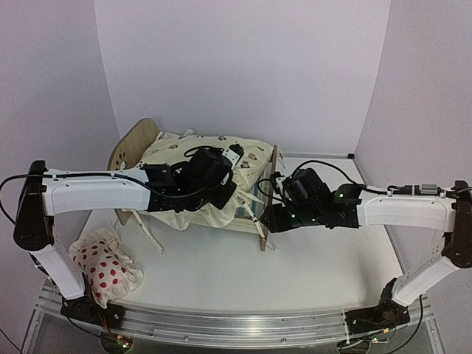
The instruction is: Set up the pet bed
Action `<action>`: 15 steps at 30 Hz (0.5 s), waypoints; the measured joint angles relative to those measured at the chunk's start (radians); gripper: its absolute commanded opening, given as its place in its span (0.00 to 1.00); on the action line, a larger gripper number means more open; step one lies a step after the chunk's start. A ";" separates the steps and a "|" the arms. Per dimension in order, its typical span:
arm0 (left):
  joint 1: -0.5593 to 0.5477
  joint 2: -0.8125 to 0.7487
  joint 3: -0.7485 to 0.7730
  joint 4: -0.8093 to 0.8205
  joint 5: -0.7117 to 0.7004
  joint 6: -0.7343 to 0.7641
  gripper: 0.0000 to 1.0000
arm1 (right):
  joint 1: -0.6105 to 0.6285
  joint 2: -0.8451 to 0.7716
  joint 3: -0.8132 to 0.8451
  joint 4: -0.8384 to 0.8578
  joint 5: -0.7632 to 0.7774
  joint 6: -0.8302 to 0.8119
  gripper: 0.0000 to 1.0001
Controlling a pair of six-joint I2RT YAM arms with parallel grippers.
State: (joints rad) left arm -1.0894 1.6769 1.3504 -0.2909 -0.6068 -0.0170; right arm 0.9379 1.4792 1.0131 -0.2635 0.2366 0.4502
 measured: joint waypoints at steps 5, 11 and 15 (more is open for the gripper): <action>0.000 -0.012 -0.006 -0.005 0.002 -0.002 0.00 | 0.000 0.020 0.000 0.026 0.000 0.005 0.42; 0.000 -0.013 -0.006 -0.005 0.004 -0.003 0.00 | 0.000 0.077 0.000 0.032 0.014 0.013 0.23; 0.000 -0.013 -0.006 -0.005 0.005 -0.005 0.00 | 0.004 0.077 0.000 0.031 0.069 0.061 0.07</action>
State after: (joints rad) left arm -1.0893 1.6642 1.3441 -0.2958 -0.6016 -0.0217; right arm 0.9423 1.5566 1.0134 -0.2325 0.3055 0.5114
